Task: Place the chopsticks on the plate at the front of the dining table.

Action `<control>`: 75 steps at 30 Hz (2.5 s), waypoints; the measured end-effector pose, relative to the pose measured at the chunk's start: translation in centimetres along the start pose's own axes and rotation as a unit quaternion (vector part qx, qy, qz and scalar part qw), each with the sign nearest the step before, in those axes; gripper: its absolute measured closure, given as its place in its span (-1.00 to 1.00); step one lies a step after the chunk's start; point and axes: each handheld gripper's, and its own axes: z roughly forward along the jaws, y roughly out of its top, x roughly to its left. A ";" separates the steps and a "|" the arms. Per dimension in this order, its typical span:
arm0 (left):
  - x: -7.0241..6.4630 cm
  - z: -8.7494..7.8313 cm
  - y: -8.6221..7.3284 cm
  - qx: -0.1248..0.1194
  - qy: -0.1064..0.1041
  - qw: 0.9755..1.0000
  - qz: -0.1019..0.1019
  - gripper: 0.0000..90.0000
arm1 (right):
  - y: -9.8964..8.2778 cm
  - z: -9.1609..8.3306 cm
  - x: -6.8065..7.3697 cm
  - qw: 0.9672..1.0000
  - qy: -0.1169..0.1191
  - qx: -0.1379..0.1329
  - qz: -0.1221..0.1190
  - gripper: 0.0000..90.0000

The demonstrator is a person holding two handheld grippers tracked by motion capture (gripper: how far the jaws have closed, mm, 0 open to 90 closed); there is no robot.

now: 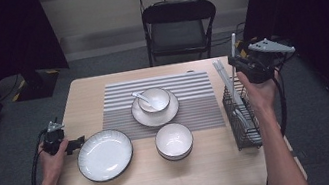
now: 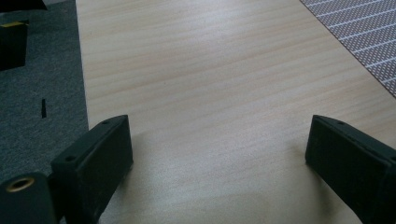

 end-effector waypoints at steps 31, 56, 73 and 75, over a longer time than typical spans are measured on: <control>-0.1 -0.2 0.1 0.004 0.003 1.000 -0.004 -0.78 | 1.1 0.8 2.2 0.999 0.039 -0.011 -0.015 0.90; -0.7 -2.2 1.1 -0.037 -0.010 0.999 -0.020 -0.48 | -0.4 4.0 6.6 0.995 0.101 -0.002 -0.018 0.90; -4.3 -4.7 3.9 -0.083 -0.050 0.995 0.038 -0.50 | -1.1 5.0 8.9 0.991 0.129 0.000 -0.020 0.90; -4.7 -4.8 4.1 -0.087 -0.061 0.994 0.040 -0.50 | -1.1 5.1 9.2 0.991 0.133 0.000 -0.021 0.90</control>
